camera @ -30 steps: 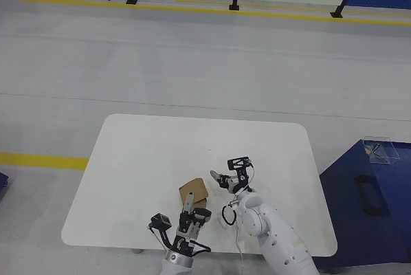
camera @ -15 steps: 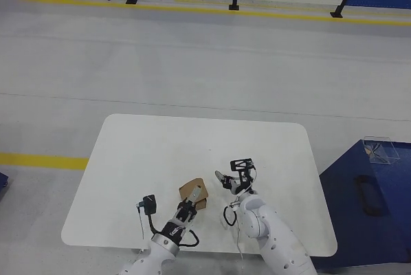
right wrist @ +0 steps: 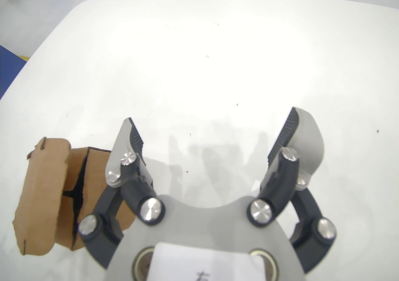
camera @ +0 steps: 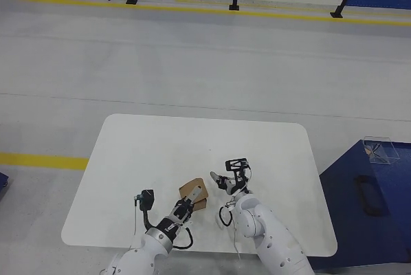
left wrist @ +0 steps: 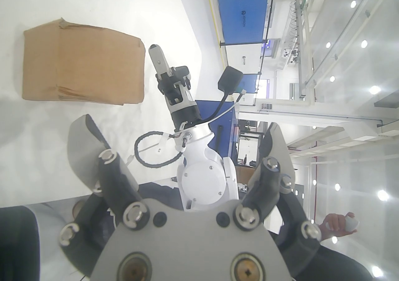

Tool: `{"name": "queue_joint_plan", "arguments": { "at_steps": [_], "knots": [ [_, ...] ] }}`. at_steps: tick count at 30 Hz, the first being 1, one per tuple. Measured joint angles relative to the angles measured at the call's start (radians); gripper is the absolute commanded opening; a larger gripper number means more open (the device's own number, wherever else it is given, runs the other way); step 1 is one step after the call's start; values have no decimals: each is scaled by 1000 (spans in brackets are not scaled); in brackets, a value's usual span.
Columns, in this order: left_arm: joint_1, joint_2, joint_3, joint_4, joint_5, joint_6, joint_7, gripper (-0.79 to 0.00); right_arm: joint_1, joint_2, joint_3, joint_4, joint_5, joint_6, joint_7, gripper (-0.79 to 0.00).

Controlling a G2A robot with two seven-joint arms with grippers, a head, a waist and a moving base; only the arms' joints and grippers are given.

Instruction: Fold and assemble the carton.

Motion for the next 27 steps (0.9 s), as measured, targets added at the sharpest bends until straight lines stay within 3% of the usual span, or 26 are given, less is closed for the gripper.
{"name": "queue_joint_plan", "arguments": {
  "at_steps": [4,9,14,21,25,27],
  "knots": [
    [-25,5,-27,21,-4,20,-38,0,-27,3,5,-23,-5,-44,-42,0],
    [-132,32,-99,39,127,171,-246,0,-68,8,16,-71,-31,-63,-69,0],
    [-235,52,-95,103,276,313,-429,0,-87,12,32,-97,-16,-90,-40,0],
    [-340,48,6,248,347,351,-465,0,-71,6,12,-70,-16,-101,-24,0],
    [-373,45,29,310,346,357,-446,0,-55,1,-1,-46,-16,-100,-26,0],
    [-385,42,27,327,320,362,-436,-37,-50,-1,-4,-37,-14,-103,-31,0]
  ]
}}
